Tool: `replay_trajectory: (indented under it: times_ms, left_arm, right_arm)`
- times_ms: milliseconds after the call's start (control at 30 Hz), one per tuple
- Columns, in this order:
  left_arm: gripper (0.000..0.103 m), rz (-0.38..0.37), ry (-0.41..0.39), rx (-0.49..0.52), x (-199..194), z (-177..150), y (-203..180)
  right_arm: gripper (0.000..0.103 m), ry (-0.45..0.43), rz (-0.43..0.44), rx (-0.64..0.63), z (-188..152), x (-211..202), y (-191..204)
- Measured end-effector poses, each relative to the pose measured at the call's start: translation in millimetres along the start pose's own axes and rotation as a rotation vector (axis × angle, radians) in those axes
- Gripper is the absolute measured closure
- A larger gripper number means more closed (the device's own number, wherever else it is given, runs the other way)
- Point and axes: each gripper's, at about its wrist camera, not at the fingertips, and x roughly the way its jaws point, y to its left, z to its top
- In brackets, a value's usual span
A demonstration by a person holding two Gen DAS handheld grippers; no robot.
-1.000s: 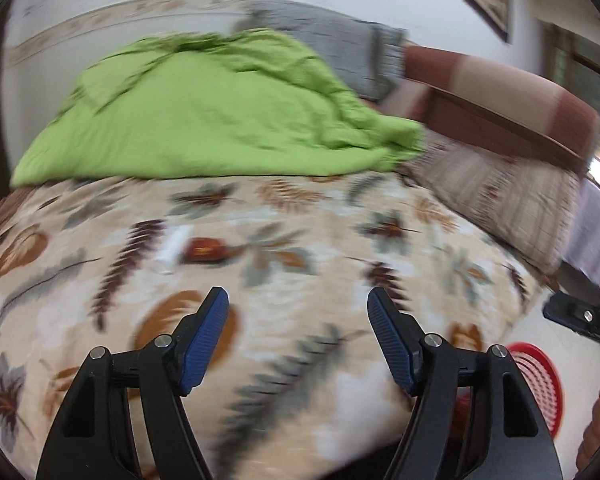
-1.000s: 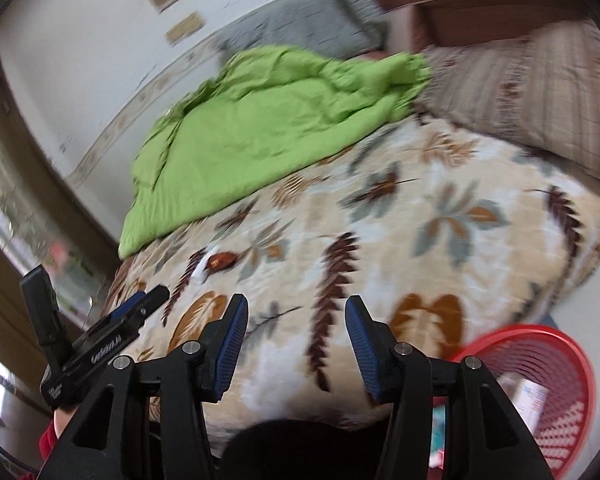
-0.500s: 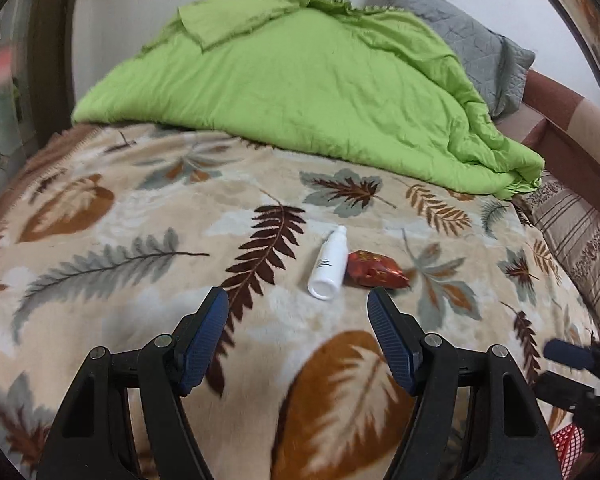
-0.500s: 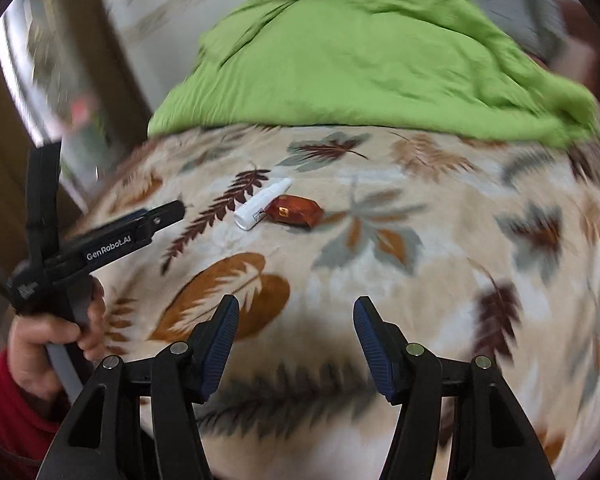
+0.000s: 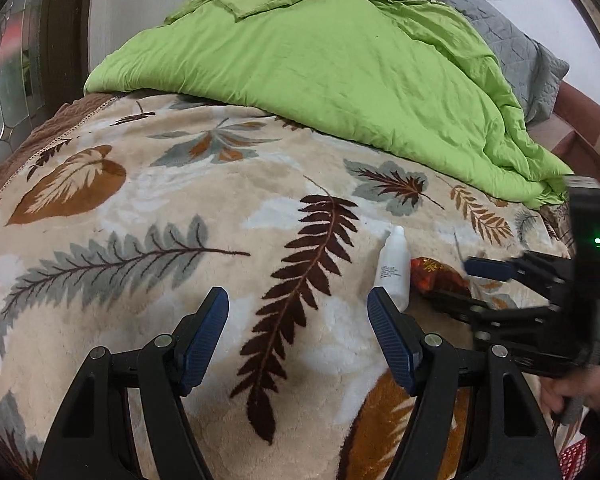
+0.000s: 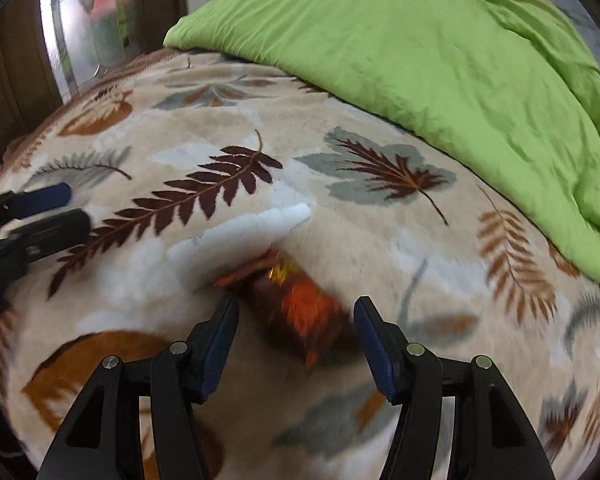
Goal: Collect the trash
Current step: 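Grasp the white dropper bottle with the left tool while the right tool grasps the red snack packet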
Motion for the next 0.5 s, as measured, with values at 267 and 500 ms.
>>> replay_trajectory:
  times_ms: [267,500]
  left_arm:
    - [0.032,-0.052,-0.035,0.052,7,10,-22]
    - [0.033,-0.122,0.019,0.125,40,18,-60]
  right_arm:
    - [0.059,0.003,0.045,0.068,2,22,-6]
    - [0.064,-0.037,0.044,0.45,-40,-28,-36]
